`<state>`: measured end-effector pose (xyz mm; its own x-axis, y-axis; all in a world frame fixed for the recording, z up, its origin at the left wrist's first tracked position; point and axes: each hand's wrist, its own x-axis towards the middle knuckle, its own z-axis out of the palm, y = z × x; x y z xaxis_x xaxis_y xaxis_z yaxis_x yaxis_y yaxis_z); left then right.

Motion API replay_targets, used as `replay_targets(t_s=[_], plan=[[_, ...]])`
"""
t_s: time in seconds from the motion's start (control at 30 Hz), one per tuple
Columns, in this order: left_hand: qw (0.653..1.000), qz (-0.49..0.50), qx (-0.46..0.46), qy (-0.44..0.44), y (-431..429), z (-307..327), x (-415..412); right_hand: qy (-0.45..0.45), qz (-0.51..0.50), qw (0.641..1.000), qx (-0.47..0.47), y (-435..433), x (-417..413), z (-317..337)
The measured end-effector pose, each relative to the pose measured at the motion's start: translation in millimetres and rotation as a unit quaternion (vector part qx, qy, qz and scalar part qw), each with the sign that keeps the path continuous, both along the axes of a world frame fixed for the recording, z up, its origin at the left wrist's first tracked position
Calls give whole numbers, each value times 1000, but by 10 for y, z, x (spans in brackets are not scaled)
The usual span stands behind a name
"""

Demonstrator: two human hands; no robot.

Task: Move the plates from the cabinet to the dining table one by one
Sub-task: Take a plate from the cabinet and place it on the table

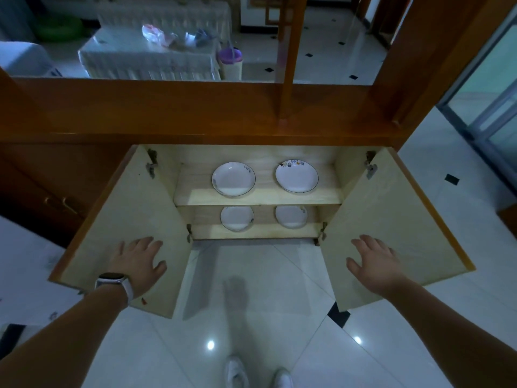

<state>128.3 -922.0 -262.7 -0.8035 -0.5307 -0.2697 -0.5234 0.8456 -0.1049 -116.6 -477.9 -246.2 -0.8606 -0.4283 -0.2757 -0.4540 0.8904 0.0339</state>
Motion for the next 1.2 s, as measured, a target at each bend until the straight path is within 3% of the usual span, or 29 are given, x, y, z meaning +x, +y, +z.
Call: replay_targets(t_s=[0.33, 0.47, 0.87, 1.2], plan=[[985, -106, 88, 100, 82, -192, -399, 15, 37, 998, -50, -689, 268, 24], [981, -135, 100, 95, 128, -296, -522, 13, 56, 996, -65, -926, 338, -14], [981, -139, 96, 94, -19, -384, -993, -26, 78, 991, -103, -1571, 122, -193], [988, -94, 96, 81, -308, -594, -1522, -53, 100, 986, -126, -1976, -540, -354]])
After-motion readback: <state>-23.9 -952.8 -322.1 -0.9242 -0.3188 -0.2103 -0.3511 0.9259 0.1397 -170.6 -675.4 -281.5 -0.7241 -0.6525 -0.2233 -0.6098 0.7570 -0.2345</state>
